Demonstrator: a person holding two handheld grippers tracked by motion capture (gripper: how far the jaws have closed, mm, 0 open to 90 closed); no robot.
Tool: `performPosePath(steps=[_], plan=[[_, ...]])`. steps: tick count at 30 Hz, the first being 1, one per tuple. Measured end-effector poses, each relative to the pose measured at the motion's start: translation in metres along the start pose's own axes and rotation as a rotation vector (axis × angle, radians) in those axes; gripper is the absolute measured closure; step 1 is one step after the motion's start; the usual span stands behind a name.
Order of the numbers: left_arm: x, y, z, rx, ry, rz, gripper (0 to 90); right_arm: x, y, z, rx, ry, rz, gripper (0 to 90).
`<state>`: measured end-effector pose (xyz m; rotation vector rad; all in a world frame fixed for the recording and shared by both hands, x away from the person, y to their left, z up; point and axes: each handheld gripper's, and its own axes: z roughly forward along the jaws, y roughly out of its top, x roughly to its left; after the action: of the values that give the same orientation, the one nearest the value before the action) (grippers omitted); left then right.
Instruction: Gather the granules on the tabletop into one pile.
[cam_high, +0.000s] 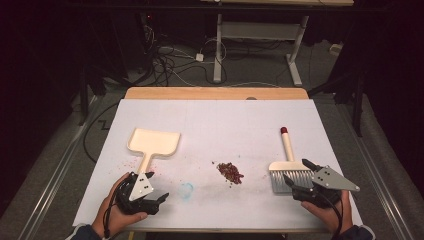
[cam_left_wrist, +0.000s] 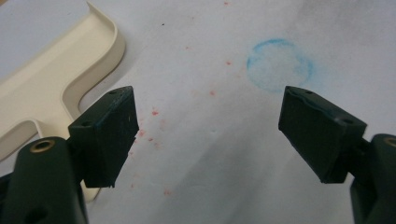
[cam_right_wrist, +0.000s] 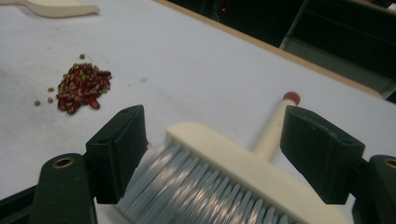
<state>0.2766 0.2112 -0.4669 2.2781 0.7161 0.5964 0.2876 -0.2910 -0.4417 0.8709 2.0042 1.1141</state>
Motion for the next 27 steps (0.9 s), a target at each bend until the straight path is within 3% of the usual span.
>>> performPosePath(steps=[6, 11, 27], plan=[[0.001, 0.002, 0.002, -0.011, 0.021, 0.002, 19.2, 0.006, -0.016, 0.003, 0.050, 0.032, -0.011, 23.7], [-0.002, 0.003, 0.001, -0.008, 0.022, 0.024, 19.2, 0.008, -0.015, 0.001, 0.038, 0.029, -0.022, 23.7], [-0.004, 0.002, 0.001, -0.004, 0.008, 0.023, 19.2, 0.010, -0.011, -0.004, 0.025, 0.005, -0.027, 23.7]])
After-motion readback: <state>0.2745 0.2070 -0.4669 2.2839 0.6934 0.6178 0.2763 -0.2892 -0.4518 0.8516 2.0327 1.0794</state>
